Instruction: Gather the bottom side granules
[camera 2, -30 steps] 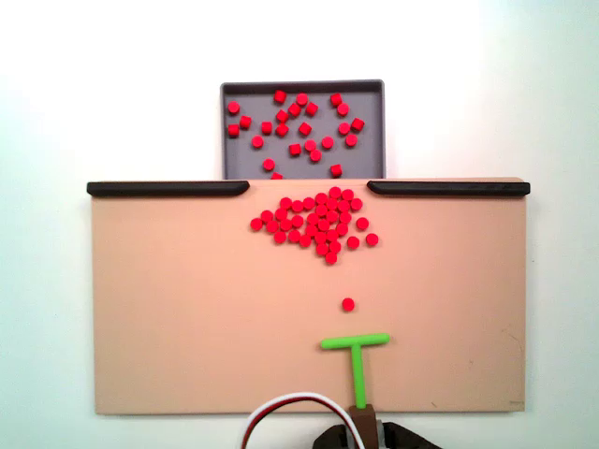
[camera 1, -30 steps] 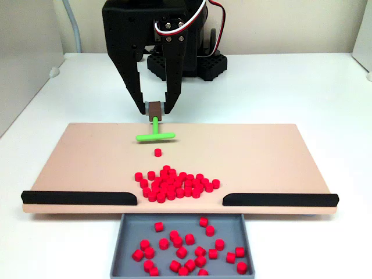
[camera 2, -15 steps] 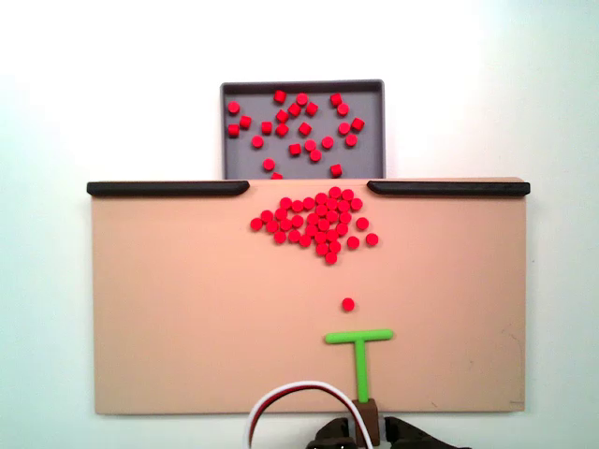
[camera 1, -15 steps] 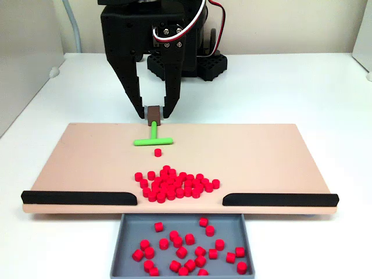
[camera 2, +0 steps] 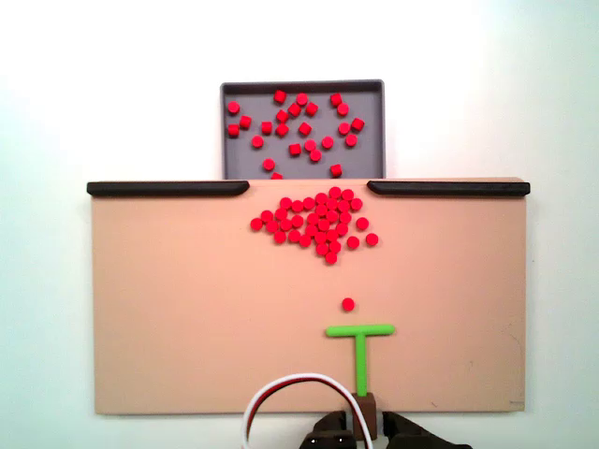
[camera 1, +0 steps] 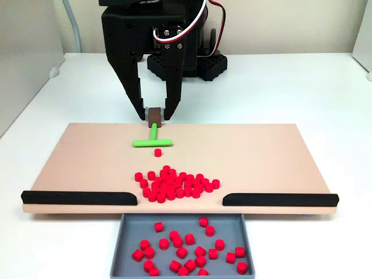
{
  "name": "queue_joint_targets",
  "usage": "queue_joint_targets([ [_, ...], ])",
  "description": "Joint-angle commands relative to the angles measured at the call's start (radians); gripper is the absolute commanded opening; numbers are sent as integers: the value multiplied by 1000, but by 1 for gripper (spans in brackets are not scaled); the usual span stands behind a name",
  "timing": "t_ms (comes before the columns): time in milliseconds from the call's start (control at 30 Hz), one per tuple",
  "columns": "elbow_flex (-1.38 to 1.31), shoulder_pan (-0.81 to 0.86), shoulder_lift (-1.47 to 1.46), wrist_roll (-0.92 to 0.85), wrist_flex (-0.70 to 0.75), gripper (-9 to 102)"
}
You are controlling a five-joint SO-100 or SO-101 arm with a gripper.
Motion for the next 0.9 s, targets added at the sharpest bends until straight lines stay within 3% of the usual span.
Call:
queue_joint_targets([
  [0,-38,-12,-26,20,-8,0],
  [867,-195,-71,-210,72,-8,0],
])
